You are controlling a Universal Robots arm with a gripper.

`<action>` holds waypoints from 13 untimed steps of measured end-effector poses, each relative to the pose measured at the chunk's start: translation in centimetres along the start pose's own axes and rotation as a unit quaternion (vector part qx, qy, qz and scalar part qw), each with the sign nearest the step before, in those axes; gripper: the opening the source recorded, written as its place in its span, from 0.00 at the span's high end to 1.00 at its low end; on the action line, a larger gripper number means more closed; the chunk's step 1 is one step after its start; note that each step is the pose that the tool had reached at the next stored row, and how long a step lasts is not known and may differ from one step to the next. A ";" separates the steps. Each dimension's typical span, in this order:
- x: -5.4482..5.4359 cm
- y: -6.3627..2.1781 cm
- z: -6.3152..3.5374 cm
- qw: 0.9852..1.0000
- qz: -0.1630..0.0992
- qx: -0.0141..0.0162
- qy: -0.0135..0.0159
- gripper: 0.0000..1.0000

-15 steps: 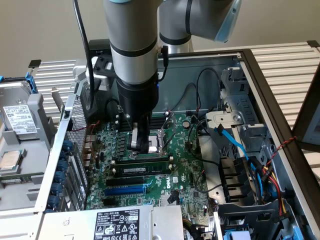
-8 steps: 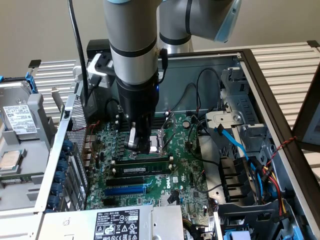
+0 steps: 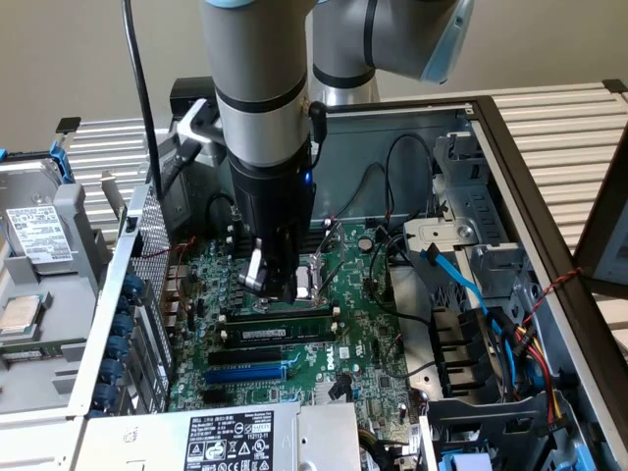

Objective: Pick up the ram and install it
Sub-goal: 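Press down the ram until it locks into place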

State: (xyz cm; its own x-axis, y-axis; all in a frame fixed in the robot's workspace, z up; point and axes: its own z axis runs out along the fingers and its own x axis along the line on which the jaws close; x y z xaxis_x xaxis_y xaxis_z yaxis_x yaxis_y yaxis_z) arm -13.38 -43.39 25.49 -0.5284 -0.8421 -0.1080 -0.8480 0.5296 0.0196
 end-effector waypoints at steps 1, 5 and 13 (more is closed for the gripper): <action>0.0 0.00 0.01 1.000 0.010 0.001 0.000 0.90; 0.0 0.00 0.05 0.999 0.044 0.005 -0.001 0.90; 0.0 0.00 0.13 0.993 0.115 0.012 -0.002 0.90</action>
State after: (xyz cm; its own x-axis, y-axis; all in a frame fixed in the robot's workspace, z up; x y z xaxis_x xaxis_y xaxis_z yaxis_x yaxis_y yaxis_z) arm -13.38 -43.38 25.37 -0.7071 -0.6988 -0.1081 -0.7043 0.7097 0.0197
